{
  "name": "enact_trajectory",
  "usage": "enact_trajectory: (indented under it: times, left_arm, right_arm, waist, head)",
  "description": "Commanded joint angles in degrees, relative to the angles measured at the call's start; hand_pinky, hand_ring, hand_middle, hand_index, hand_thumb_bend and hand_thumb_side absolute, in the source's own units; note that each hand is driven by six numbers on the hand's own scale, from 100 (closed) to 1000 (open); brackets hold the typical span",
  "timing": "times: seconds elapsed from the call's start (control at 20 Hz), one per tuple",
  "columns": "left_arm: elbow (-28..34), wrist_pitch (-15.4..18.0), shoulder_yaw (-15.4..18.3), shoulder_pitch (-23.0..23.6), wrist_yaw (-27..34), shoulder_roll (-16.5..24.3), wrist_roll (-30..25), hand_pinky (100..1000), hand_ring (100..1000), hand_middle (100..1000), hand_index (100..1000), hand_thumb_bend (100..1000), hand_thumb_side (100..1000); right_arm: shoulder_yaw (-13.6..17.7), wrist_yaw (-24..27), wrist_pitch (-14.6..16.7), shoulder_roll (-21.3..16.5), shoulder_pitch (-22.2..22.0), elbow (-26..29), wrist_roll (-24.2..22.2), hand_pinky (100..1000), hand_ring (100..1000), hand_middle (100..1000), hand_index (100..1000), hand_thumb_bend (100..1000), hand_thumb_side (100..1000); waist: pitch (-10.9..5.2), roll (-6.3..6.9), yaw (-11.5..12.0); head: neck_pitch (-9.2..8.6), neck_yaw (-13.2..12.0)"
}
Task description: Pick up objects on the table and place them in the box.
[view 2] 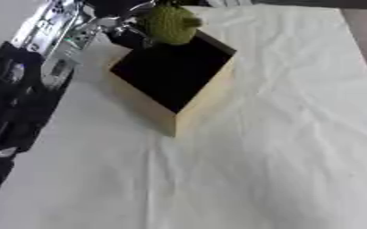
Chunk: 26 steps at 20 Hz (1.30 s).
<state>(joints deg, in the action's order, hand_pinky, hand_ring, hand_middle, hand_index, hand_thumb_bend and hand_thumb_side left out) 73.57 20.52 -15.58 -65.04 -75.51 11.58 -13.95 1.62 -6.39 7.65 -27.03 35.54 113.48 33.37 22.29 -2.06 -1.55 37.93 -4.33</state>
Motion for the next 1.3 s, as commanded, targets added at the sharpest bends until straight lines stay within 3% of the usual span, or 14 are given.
enact_trajectory:
  times: [0.05, 0.4, 0.5, 0.6, 0.7, 0.75, 0.95, 1.3]
  left_arm:
    - [-1.7, -0.7, 1.1, -1.5, -2.0, -1.3, 0.6, 327, 355, 387, 578, 299, 171]
    - [-4.7, -2.6, 1.1, -0.5, -4.9, -2.4, 0.3, 403, 407, 437, 654, 436, 341]
    - [-4.8, -3.0, 1.1, -0.3, -6.3, -2.3, 0.0, 503, 511, 514, 750, 500, 403]
    - [-4.9, -3.3, 1.1, -0.1, -7.9, -2.2, -0.5, 591, 623, 647, 852, 562, 462]
    - [-5.0, -3.0, 1.3, 0.2, -8.7, -2.1, -1.0, 696, 753, 760, 897, 643, 536]
    - [-5.1, -2.7, 1.4, 0.3, -8.8, -2.0, -1.2, 723, 774, 777, 908, 673, 561]
    - [-4.6, -1.5, 1.7, 0.7, -9.0, -1.7, -1.3, 751, 794, 796, 921, 705, 622]
    - [-2.1, -2.2, 2.8, 1.1, -7.9, -0.8, 0.5, 732, 775, 776, 904, 663, 616]
  right_arm:
    - [0.1, 0.6, 0.1, -0.3, 0.9, 1.1, -0.2, 799, 674, 680, 813, 397, 634]
    - [0.2, 0.5, 0.0, 0.0, 0.8, 1.1, 0.0, 799, 673, 679, 812, 399, 634]
    - [0.2, 0.5, 0.0, 0.0, 0.7, 1.1, 0.1, 799, 673, 679, 812, 397, 637]
    - [0.2, 0.4, 0.0, 0.0, 0.6, 1.1, 0.1, 799, 673, 679, 812, 399, 635]
    - [0.3, 0.4, 0.0, -0.1, 0.5, 1.1, 0.2, 799, 673, 679, 812, 399, 635]
    - [0.3, 0.3, 0.0, -0.1, 0.4, 1.1, 0.3, 799, 673, 679, 812, 399, 635]
    - [0.3, 0.2, -0.1, -0.2, 0.2, 1.1, 0.4, 799, 673, 679, 812, 398, 636]
    - [0.5, 0.1, -0.1, -0.3, 0.0, 1.1, 0.6, 798, 673, 679, 811, 399, 636]
  waist:
    - [-1.18, -0.12, -0.2]
    - [-1.20, 0.21, -0.3]
    - [-1.22, 0.26, -0.3]
    - [-1.25, 0.29, -0.3]
    - [-1.30, 0.33, -0.2]
    - [-1.33, 0.36, -0.1]
    - [-1.50, 0.46, 0.1]
    - [-1.93, 0.47, 0.3]
  head:
    - [-0.60, -0.4]
    - [-0.30, -0.1]
    - [-0.19, 0.1]
    - [-0.14, 0.2]
    - [-0.07, 0.4]
    - [-0.01, 0.5]
    - [0.18, 0.7]
    - [0.40, 1.0]
